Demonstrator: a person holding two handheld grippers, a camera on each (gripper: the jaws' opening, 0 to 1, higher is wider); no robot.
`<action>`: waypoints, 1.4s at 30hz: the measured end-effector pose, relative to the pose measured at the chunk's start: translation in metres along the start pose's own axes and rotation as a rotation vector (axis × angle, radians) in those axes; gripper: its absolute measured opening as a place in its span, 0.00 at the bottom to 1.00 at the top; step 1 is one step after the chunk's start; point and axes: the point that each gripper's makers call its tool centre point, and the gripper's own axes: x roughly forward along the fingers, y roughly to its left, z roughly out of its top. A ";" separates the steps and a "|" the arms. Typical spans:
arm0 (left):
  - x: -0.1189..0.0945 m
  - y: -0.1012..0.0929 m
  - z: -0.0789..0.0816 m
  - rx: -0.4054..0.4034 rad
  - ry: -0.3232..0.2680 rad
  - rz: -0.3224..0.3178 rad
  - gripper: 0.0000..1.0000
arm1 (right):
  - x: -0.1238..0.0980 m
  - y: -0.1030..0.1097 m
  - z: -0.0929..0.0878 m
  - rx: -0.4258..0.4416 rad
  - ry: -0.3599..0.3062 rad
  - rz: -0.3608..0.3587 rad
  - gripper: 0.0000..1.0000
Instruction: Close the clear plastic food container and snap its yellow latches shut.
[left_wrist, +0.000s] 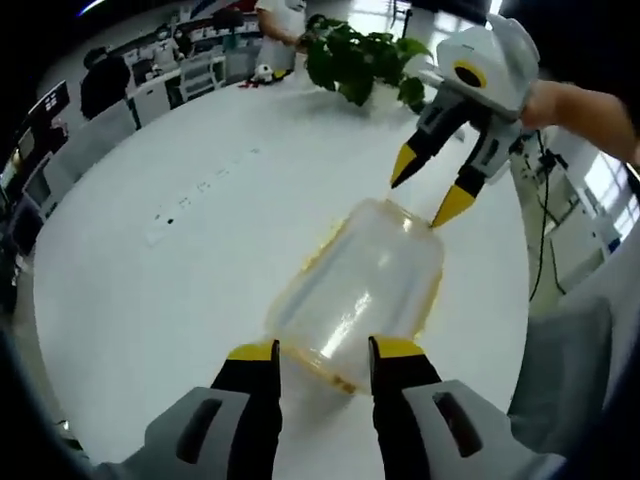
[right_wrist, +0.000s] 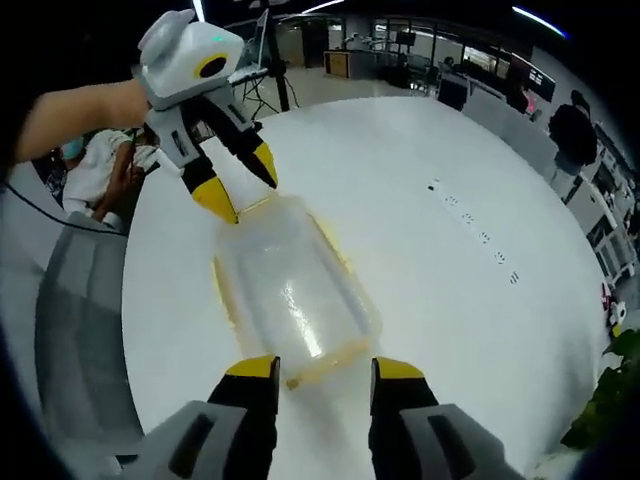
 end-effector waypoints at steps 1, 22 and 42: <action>0.000 0.000 0.000 0.007 0.002 -0.001 0.33 | 0.000 -0.001 -0.001 -0.006 0.004 -0.001 0.34; 0.004 -0.018 0.005 0.274 0.081 -0.066 0.32 | -0.005 0.005 0.005 -0.220 0.054 0.038 0.32; 0.013 -0.032 0.017 0.337 0.064 -0.119 0.32 | 0.003 0.014 0.024 -0.279 0.029 0.062 0.27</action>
